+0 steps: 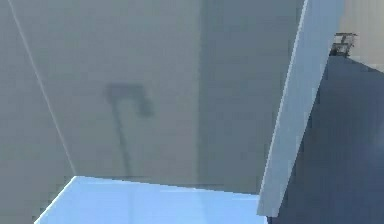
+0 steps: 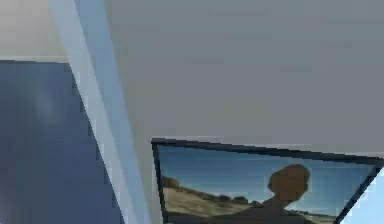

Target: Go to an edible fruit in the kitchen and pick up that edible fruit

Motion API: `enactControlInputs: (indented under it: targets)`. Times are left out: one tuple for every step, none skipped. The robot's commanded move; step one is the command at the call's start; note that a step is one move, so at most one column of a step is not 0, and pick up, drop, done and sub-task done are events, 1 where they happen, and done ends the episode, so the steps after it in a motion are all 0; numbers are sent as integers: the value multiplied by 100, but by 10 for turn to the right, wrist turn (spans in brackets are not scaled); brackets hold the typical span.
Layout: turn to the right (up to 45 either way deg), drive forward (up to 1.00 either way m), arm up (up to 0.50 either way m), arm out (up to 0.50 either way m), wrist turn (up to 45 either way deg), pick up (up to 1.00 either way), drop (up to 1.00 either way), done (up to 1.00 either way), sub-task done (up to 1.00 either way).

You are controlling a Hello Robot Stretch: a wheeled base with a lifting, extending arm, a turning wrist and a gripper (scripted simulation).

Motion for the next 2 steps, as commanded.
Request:
enactControlInputs:
  targets:
    - [210, 0, 0, 0, 0, 0, 0, 0, 0]
    - [0, 70, 0, 0, 0, 0, 0, 0, 0]
